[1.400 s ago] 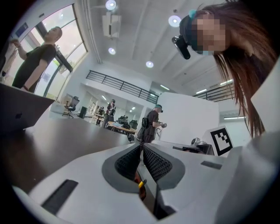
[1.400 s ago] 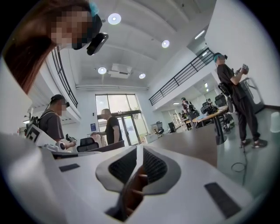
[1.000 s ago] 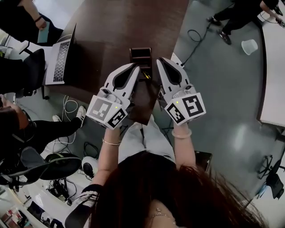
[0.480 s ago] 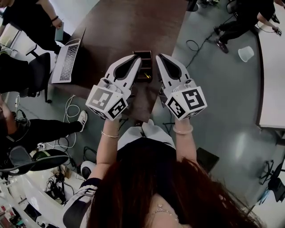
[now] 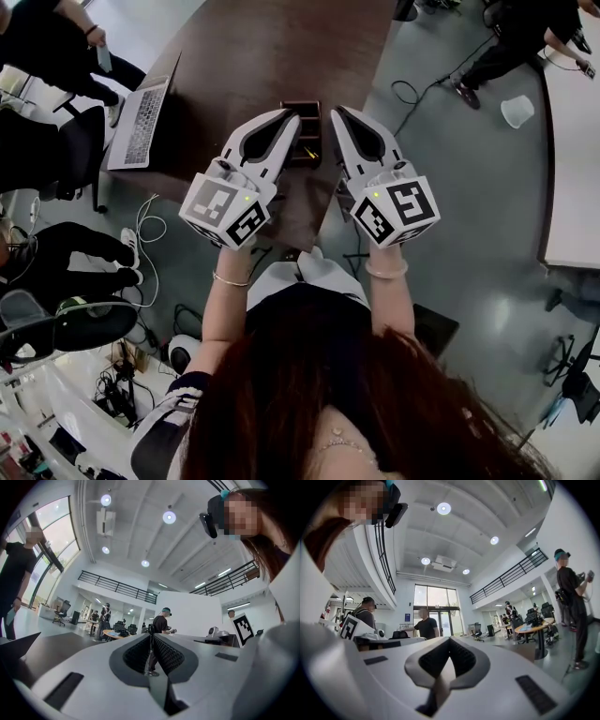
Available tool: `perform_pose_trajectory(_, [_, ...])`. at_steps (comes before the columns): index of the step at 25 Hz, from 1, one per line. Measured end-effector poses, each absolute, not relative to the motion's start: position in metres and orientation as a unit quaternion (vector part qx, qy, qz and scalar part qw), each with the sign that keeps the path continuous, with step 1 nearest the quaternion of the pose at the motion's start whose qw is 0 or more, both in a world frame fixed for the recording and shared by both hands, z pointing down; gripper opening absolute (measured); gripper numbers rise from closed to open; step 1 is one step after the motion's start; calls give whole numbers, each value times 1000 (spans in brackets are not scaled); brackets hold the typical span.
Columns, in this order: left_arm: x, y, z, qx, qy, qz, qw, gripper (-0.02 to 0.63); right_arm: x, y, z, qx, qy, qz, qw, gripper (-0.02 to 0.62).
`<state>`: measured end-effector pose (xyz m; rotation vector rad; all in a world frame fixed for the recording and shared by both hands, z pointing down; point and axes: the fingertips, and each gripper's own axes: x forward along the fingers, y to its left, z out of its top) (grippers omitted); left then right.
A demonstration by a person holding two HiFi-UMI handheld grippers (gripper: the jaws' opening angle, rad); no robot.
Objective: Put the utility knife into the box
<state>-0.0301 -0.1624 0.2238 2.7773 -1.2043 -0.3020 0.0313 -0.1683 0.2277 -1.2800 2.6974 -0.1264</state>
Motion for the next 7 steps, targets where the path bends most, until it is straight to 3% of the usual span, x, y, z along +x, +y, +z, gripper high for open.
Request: perform_pose_trajectory(7, [-30, -163, 224, 912, -394, -98, 55, 26, 28, -168, 228, -423, 902, -45, 70, 15])
